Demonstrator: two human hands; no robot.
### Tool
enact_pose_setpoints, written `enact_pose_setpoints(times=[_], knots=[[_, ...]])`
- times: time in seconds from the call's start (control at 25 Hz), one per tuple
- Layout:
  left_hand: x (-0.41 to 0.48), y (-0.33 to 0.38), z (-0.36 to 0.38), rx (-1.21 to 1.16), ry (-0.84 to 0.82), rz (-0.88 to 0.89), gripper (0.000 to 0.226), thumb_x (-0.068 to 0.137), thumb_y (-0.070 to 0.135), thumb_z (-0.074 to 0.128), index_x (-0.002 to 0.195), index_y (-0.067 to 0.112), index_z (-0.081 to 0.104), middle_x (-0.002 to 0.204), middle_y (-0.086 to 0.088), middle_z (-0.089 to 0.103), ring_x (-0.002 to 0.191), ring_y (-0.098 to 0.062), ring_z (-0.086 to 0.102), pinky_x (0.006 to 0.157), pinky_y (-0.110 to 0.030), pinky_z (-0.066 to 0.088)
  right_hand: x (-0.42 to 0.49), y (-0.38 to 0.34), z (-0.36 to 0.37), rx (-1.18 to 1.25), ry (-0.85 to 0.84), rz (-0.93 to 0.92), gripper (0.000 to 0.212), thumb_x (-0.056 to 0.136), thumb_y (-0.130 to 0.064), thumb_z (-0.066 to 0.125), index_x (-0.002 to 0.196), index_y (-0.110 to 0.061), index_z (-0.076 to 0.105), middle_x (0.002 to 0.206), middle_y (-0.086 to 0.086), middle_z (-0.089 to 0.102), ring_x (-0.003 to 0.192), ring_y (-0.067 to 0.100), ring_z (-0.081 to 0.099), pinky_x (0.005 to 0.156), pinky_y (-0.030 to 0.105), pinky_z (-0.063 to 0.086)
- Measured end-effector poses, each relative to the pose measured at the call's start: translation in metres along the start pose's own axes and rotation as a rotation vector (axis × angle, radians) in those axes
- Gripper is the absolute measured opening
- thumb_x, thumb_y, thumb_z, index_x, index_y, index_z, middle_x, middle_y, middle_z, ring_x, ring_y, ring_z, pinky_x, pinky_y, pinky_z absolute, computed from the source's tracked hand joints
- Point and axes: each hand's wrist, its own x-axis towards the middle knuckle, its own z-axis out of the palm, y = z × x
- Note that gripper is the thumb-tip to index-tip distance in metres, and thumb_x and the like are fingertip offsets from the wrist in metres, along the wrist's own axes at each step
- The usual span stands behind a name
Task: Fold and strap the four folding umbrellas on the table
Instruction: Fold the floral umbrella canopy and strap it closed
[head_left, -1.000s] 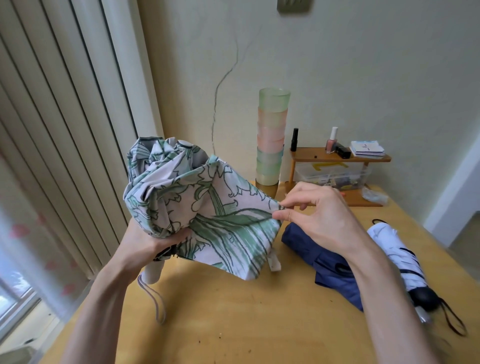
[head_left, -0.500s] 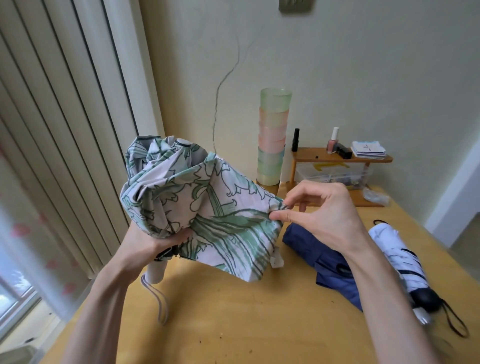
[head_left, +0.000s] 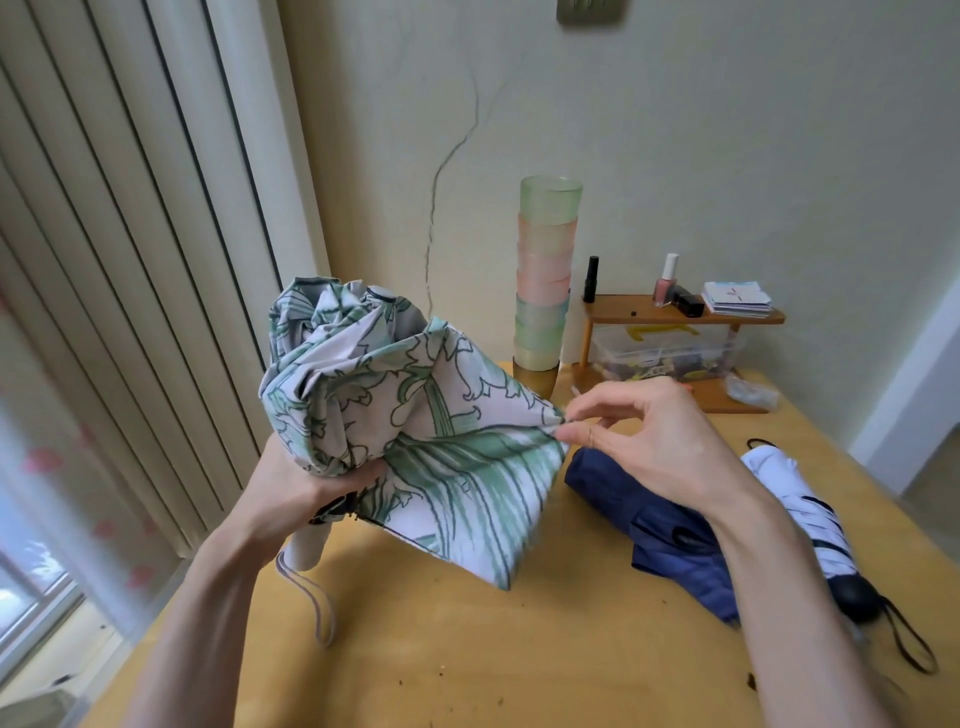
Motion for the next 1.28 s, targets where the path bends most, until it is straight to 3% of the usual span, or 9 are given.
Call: enact_pose_setpoints(times=[0.2, 0.4, 0.52, 0.64, 0.76, 0.88, 1.04, 1.16, 1.28], knots=[[-0.001, 0.004, 0.002, -0.023, 0.030, -0.019, 0.075, 0.045, 0.043, 0.089, 0.116, 0.028, 0.067, 0.104, 0.022, 0.077, 0.093, 0.002, 0.073, 0.071, -0.012, 0.056, 0.002, -0.004, 0.004, 0.217, 0.071, -0.019, 0.013, 0.079, -0.013, 0.091, 0.087, -0.014, 0.080, 0.085, -0.004, 0.080, 0.084, 0.012, 0.078, 0.082, 0.022, 0.061], [-0.001, 0.002, 0.001, -0.058, 0.044, -0.032, 0.073, 0.047, 0.045, 0.088, 0.115, 0.028, 0.069, 0.106, 0.018, 0.078, 0.094, -0.002, 0.074, 0.071, -0.016, 0.058, 0.004, -0.007, 0.012, 0.338, 0.187, -0.035, 0.020, 0.081, -0.003, 0.088, 0.094, -0.009, 0.074, 0.089, 0.003, 0.079, 0.087, 0.017, 0.077, 0.085, 0.026, 0.061], [0.001, -0.003, 0.004, -0.106, 0.060, -0.041, 0.081, 0.051, 0.044, 0.090, 0.126, 0.022, 0.068, 0.117, 0.010, 0.077, 0.104, -0.010, 0.074, 0.082, -0.027, 0.059, 0.005, -0.014, 0.021, 0.567, 0.179, 0.092, 0.029, 0.092, -0.018, 0.081, 0.119, -0.017, 0.071, 0.104, 0.001, 0.080, 0.103, 0.013, 0.076, 0.095, 0.028, 0.059], [0.004, -0.006, 0.008, -0.142, 0.079, -0.040, 0.080, 0.053, 0.040, 0.091, 0.127, 0.019, 0.068, 0.118, 0.005, 0.078, 0.107, -0.016, 0.075, 0.082, -0.027, 0.061, 0.007, -0.015, 0.031, 0.516, 0.195, 0.135, 0.019, 0.100, -0.028, 0.069, 0.113, -0.015, 0.077, 0.104, -0.003, 0.082, 0.101, 0.012, 0.077, 0.095, 0.032, 0.060], [0.008, -0.007, 0.015, -0.203, 0.085, -0.067, 0.074, 0.054, 0.031, 0.093, 0.123, 0.019, 0.069, 0.117, 0.001, 0.079, 0.106, -0.021, 0.076, 0.081, -0.031, 0.063, 0.014, -0.011, 0.045, 0.350, 0.367, 0.045, 0.024, 0.108, -0.025, 0.058, 0.102, -0.009, 0.074, 0.089, 0.003, 0.078, 0.085, 0.019, 0.075, 0.079, 0.038, 0.060], [0.012, -0.004, 0.031, -0.257, 0.071, -0.080, 0.066, 0.065, 0.014, 0.088, 0.128, 0.018, 0.067, 0.120, 0.001, 0.078, 0.109, -0.021, 0.075, 0.088, -0.037, 0.060, 0.016, -0.007, 0.057, 0.307, 0.421, 0.067, 0.040, 0.111, -0.037, 0.050, 0.094, -0.002, 0.060, 0.066, 0.000, 0.050, 0.060, 0.018, 0.046, 0.058, 0.033, 0.038], [0.014, -0.002, 0.047, -0.316, 0.092, -0.144, 0.050, 0.077, -0.004, 0.085, 0.119, 0.017, 0.069, 0.107, 0.003, 0.081, 0.099, -0.021, 0.077, 0.072, -0.027, 0.062, 0.015, 0.005, 0.053, 0.266, 0.326, 0.089, 0.057, 0.104, -0.050, 0.060, 0.102, 0.006, 0.065, 0.061, 0.017, 0.053, 0.051, 0.024, 0.035, 0.056, 0.034, 0.029], [0.013, -0.001, 0.057, -0.354, 0.093, -0.192, 0.041, 0.084, -0.008, 0.076, 0.118, 0.014, 0.069, 0.101, 0.002, 0.081, 0.091, -0.020, 0.079, 0.067, -0.027, 0.062, 0.017, 0.014, 0.049, 0.205, 0.439, 0.080, 0.061, 0.101, -0.052, 0.065, 0.099, 0.009, 0.066, 0.053, 0.008, 0.036, 0.052, 0.014, 0.025, 0.059, 0.032, 0.027], [0.014, -0.003, 0.067, -0.358, 0.089, -0.203, 0.054, 0.077, 0.002, 0.086, 0.127, 0.012, 0.066, 0.109, -0.003, 0.080, 0.098, -0.023, 0.078, 0.076, -0.034, 0.062, 0.016, 0.021, 0.044, 0.193, 0.479, 0.038, 0.063, 0.097, -0.056, 0.070, 0.095, 0.007, 0.067, 0.065, 0.027, 0.059, 0.054, 0.029, 0.035, 0.060, 0.031, 0.034]])
